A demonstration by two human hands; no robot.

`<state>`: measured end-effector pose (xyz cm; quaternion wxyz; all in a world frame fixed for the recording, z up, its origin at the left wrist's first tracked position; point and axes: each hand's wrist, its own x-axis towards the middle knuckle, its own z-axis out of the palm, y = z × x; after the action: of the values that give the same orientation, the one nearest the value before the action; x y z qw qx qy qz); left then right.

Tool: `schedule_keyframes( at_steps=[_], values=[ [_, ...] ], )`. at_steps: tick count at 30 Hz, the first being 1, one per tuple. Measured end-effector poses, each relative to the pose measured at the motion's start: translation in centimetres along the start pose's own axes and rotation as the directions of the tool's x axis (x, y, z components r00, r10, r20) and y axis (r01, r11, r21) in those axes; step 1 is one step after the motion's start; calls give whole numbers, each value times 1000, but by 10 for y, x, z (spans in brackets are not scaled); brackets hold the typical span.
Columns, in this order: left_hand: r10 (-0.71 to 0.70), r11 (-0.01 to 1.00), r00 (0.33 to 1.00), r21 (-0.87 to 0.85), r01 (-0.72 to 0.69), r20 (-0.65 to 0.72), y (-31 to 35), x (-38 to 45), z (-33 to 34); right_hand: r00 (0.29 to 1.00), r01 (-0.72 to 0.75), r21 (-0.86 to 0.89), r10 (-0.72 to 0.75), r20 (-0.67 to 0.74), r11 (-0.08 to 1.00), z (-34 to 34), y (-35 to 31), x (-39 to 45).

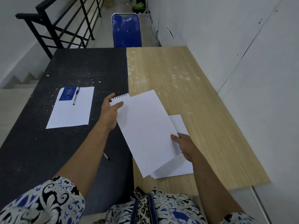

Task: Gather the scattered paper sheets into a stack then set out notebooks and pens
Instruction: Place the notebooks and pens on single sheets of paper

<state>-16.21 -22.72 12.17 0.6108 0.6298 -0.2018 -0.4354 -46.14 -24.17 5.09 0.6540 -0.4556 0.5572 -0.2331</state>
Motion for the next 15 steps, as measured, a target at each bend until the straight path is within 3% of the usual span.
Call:
schedule_keyframes(
  at_steps=[6,15],
  values=[
    [-38,999,999,-19,38,-37,0,4,-5,1000,-27,-17,28,14,999,8,-7,-4],
    [-154,979,988,-133,156,27,-1,4,-8,999,-38,-15,38,15,999,11,-8,-8]
  ],
)
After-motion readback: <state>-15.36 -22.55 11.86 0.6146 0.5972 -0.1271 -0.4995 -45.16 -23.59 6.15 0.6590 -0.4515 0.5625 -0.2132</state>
